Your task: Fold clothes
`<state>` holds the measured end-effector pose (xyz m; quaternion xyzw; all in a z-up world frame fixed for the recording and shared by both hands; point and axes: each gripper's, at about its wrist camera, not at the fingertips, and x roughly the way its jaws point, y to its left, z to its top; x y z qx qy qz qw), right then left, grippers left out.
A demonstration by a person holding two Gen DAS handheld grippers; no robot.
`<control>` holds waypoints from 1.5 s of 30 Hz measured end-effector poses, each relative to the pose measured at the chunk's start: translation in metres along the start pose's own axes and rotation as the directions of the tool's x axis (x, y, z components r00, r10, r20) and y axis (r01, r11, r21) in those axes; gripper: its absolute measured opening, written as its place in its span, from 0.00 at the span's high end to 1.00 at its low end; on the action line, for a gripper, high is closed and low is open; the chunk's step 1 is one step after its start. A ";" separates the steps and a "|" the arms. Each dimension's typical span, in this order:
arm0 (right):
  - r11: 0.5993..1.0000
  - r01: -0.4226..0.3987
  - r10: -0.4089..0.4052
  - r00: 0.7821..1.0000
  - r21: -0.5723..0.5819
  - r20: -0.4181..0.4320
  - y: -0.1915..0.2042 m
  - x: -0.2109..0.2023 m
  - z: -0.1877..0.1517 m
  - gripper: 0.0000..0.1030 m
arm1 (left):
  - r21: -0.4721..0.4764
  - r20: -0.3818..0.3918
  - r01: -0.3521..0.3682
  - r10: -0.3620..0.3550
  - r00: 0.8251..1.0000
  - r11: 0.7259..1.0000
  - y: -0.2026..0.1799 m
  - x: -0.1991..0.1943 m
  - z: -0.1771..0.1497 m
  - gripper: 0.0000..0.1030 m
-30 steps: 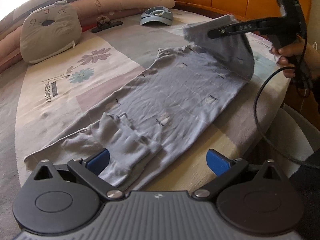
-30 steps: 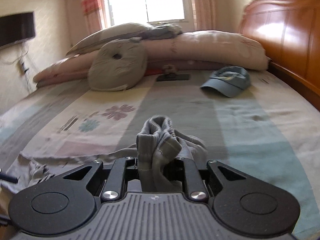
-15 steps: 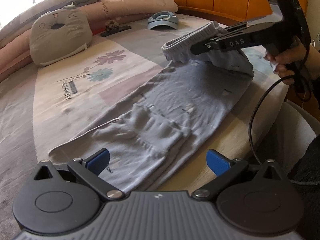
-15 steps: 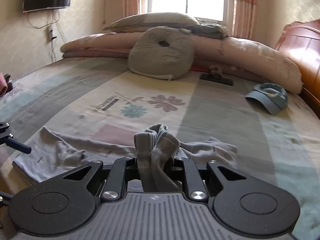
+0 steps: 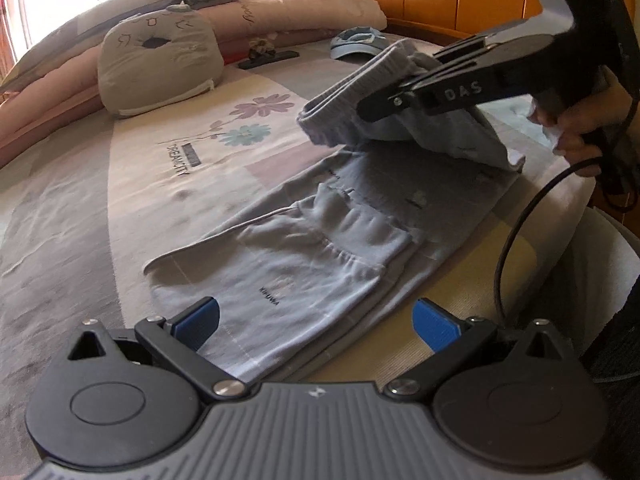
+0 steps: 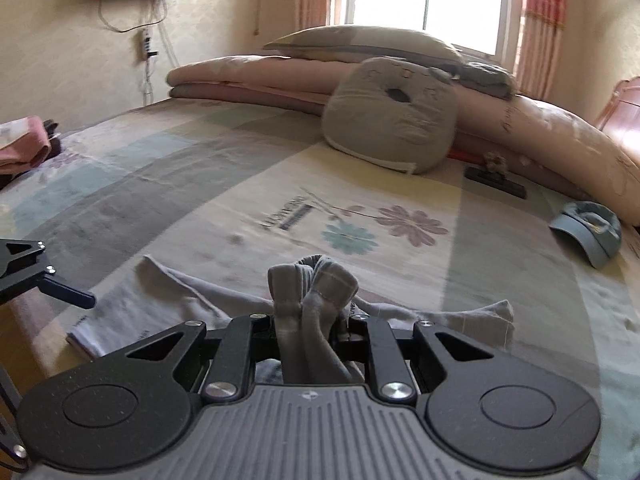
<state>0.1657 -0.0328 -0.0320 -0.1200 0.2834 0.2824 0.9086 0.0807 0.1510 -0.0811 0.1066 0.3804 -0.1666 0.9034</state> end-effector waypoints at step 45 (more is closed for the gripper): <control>0.899 -0.258 0.230 0.966 -0.355 -0.120 0.134 0.066 -0.001 0.43 | -0.192 -0.017 -0.089 0.088 0.996 0.977 0.034 -0.028 -0.055 0.01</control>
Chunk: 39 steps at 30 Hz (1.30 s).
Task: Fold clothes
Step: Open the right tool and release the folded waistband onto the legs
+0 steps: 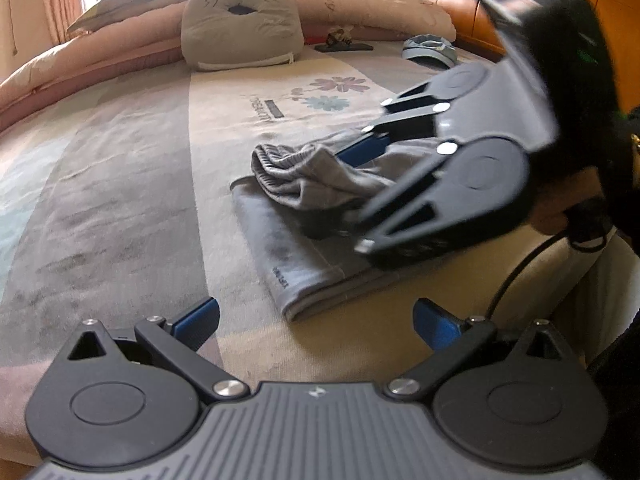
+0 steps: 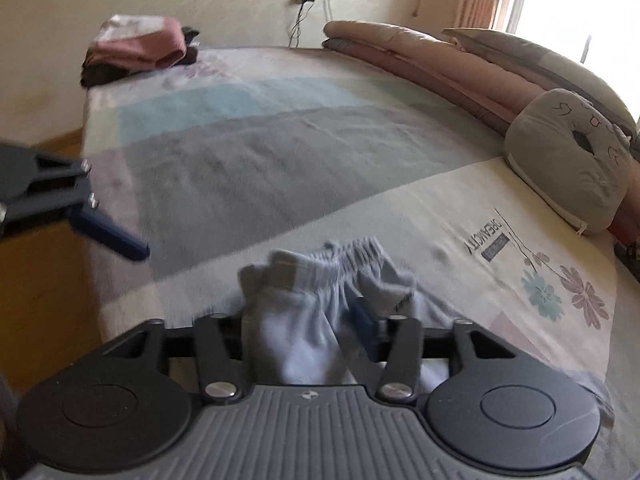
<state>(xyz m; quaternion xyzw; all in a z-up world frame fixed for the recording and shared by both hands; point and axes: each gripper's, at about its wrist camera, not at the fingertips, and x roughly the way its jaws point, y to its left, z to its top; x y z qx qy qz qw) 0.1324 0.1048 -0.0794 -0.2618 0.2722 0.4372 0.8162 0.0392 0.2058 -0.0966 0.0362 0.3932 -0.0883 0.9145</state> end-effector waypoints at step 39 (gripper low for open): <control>0.989 -0.049 0.028 0.989 0.139 0.146 -0.058 -0.082 -0.040 0.57 | -0.056 0.055 -0.022 0.025 0.998 0.998 0.010 -0.010 0.028 0.01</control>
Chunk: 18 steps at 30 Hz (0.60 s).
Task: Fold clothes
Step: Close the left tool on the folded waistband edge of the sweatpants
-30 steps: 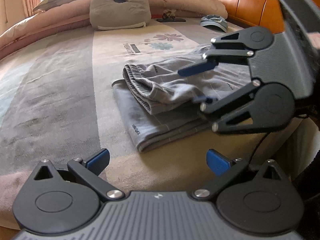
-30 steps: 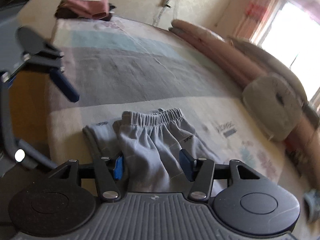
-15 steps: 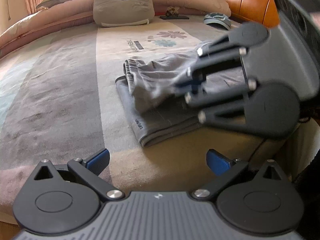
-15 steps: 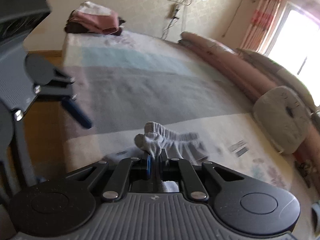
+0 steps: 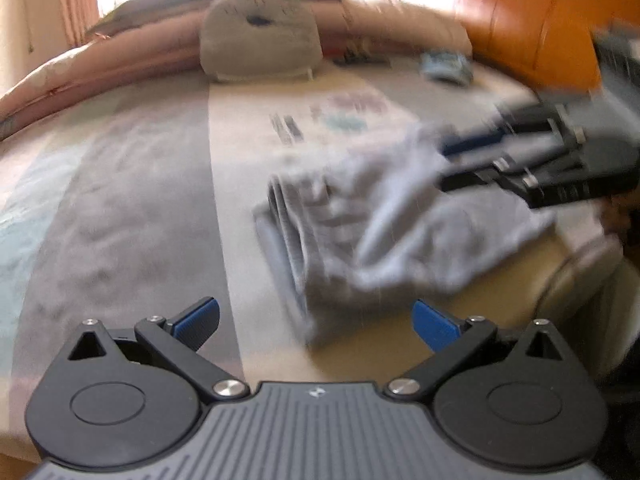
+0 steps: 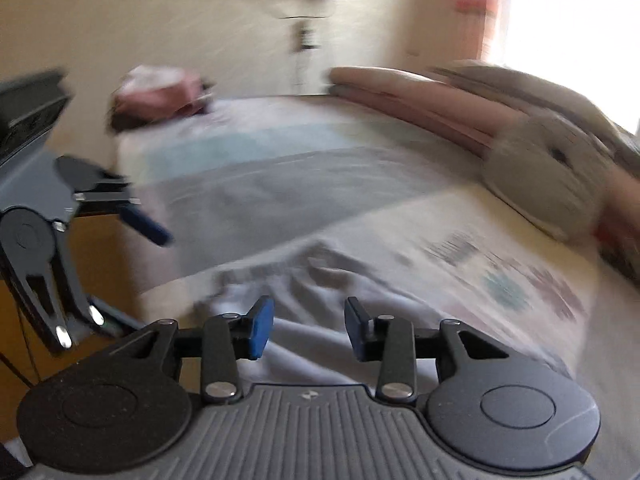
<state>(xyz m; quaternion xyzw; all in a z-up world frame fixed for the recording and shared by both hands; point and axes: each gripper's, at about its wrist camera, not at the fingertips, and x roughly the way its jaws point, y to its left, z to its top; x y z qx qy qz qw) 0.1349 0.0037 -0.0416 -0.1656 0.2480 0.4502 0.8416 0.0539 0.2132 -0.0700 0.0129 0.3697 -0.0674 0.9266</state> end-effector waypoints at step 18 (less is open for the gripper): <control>0.903 0.150 -0.153 0.988 0.404 -0.023 -0.089 -0.063 -0.068 0.53 | -0.663 0.145 0.395 -0.408 0.901 0.636 0.089 0.096 0.014 0.01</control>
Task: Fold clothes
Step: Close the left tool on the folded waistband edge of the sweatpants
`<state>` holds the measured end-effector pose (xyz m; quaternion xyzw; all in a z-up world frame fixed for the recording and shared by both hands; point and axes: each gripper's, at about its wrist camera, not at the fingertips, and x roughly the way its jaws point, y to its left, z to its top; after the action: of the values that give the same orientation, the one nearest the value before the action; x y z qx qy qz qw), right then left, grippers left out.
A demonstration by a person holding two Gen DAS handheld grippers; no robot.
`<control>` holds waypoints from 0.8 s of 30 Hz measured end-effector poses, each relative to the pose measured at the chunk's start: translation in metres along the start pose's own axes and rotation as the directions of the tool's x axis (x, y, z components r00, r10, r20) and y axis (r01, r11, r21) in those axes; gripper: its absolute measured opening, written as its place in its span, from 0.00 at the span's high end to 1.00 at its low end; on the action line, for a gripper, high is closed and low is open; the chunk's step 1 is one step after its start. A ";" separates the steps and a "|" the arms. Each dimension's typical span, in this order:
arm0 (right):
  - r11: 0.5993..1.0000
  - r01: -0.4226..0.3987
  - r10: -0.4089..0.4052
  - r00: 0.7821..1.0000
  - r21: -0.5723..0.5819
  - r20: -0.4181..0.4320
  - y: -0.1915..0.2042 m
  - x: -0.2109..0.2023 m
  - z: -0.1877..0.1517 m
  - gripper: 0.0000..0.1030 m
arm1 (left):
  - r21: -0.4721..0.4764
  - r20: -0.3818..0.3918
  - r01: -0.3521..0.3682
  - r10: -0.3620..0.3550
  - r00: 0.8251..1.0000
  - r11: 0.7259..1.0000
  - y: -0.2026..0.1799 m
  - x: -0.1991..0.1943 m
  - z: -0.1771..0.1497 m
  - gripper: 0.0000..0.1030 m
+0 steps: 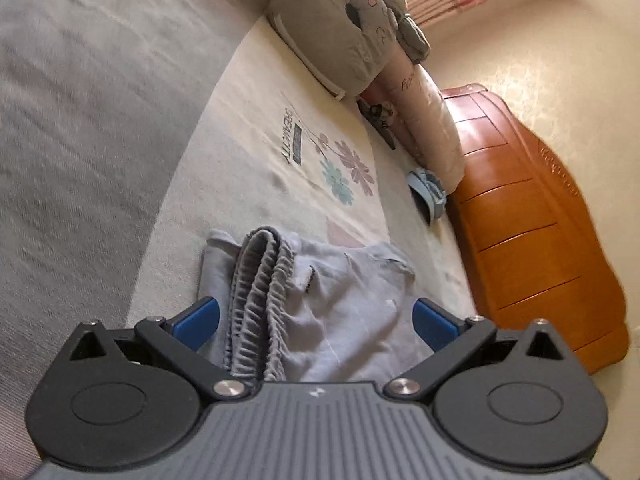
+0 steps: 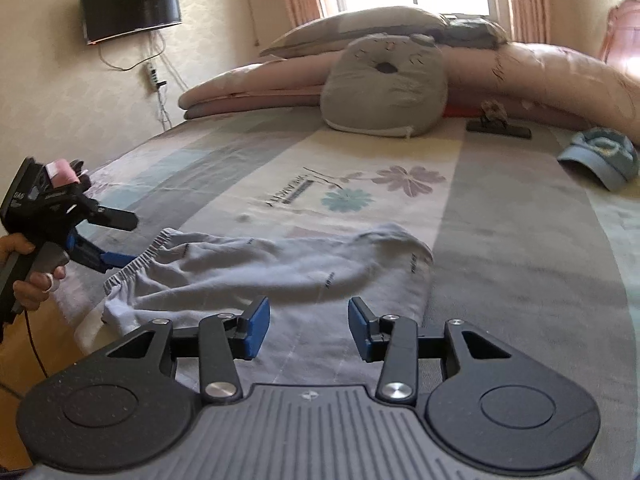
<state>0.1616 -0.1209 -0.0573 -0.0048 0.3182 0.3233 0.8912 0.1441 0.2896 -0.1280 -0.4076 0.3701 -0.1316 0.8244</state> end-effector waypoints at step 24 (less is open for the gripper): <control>0.996 -0.055 0.052 0.998 -0.066 -0.044 0.040 0.020 0.000 0.47 | 0.093 -0.096 0.054 -0.045 0.994 0.994 0.000 0.030 0.007 0.01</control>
<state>0.1505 -0.0776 -0.0611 -0.0331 0.3261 0.3572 0.8746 0.1697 0.2783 -0.1408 -0.3700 0.3916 -0.1886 0.8211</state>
